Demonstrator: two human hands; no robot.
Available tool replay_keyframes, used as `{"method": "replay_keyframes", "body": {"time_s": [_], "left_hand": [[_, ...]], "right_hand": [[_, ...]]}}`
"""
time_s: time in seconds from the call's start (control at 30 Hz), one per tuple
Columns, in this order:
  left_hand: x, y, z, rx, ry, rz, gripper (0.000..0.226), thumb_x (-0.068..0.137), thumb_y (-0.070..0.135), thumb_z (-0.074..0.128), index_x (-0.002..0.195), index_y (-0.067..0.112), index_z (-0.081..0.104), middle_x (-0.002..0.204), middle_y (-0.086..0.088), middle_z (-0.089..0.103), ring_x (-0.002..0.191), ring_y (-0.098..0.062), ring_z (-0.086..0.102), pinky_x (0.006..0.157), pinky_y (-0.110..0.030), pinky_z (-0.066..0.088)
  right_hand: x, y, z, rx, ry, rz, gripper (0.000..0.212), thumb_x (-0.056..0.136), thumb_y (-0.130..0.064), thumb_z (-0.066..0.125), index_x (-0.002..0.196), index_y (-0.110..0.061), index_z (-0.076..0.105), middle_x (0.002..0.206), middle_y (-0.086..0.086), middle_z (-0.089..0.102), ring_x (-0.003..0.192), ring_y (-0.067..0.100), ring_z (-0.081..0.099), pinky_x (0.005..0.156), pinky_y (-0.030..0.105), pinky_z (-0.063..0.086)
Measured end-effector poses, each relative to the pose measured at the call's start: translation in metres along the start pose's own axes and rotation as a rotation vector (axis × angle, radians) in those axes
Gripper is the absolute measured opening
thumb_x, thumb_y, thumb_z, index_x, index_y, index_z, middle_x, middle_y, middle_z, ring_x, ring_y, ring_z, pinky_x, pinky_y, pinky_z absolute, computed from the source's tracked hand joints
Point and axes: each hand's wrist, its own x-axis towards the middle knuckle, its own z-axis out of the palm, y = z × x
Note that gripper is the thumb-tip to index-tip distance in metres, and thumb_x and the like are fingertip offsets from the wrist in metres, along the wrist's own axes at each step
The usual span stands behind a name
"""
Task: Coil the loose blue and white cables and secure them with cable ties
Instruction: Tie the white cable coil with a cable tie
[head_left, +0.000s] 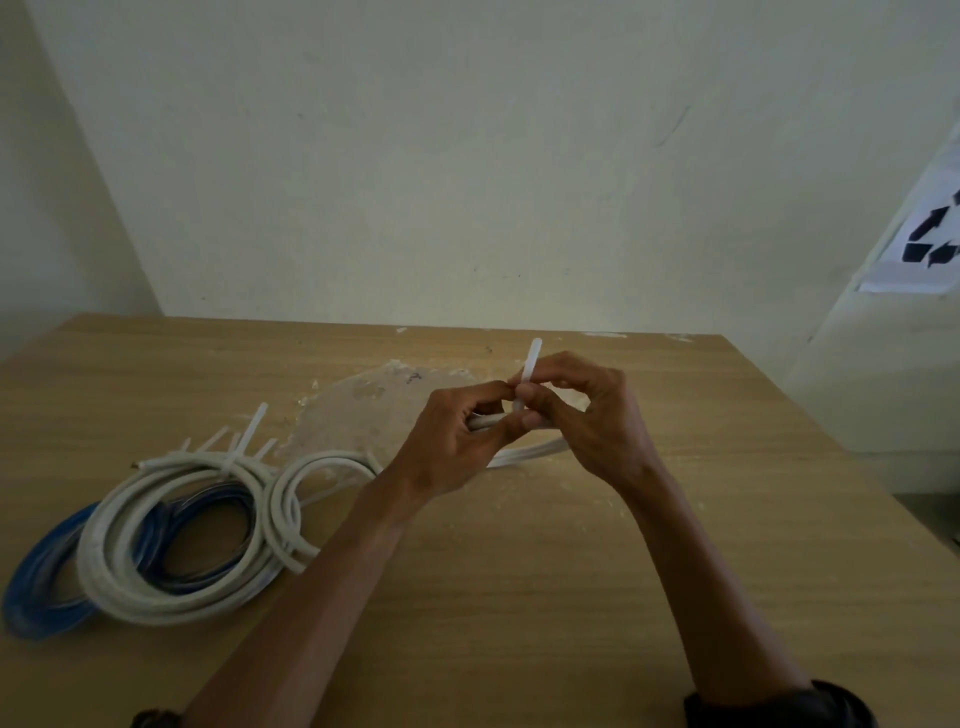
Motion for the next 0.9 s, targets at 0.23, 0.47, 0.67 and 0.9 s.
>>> {"method": "replay_keyframes", "body": {"time_s": [0.23,0.47,0.67,0.9], "left_hand": [[0.005,0.004,0.000,0.010,-0.040,-0.019,0.030,0.097,0.041,0.063,0.119,0.021,0.070,0.059,0.011,0.054,0.049,-0.009,0.046,0.050,-0.030,0.039],[0.008,0.008,-0.008,-0.046,-0.114,-0.050,0.025,0.097,0.024,0.064,0.114,0.006,0.062,0.078,-0.003,0.074,0.053,-0.001,0.055,0.056,-0.012,0.038],[0.007,0.003,-0.015,-0.038,-0.086,-0.029,0.016,0.100,0.016,0.062,0.106,0.001,0.058,0.071,-0.002,0.069,0.056,-0.009,0.061,0.060,-0.018,0.044],[0.009,0.005,0.002,0.100,0.022,0.073,0.022,0.105,0.028,0.054,0.102,0.017,0.072,0.063,0.005,0.068,0.052,-0.010,0.062,0.056,-0.022,0.046]], "right_hand": [[-0.001,-0.002,0.010,0.051,0.179,0.102,0.007,0.094,-0.015,0.071,0.095,-0.012,0.077,0.093,-0.004,0.072,0.089,0.014,0.070,0.074,0.030,0.058],[0.000,-0.002,0.009,0.086,0.227,0.124,0.008,0.095,-0.012,0.069,0.095,-0.011,0.076,0.088,-0.003,0.076,0.083,0.014,0.073,0.069,0.029,0.058],[0.011,-0.012,0.009,0.159,0.128,0.089,0.007,0.095,-0.007,0.067,0.095,-0.005,0.074,0.085,0.007,0.074,0.078,0.014,0.073,0.069,0.025,0.058],[0.011,-0.015,0.004,-0.026,0.154,0.071,0.004,0.093,-0.020,0.072,0.094,-0.018,0.075,0.088,-0.009,0.070,0.084,0.009,0.070,0.062,0.018,0.049]]}}
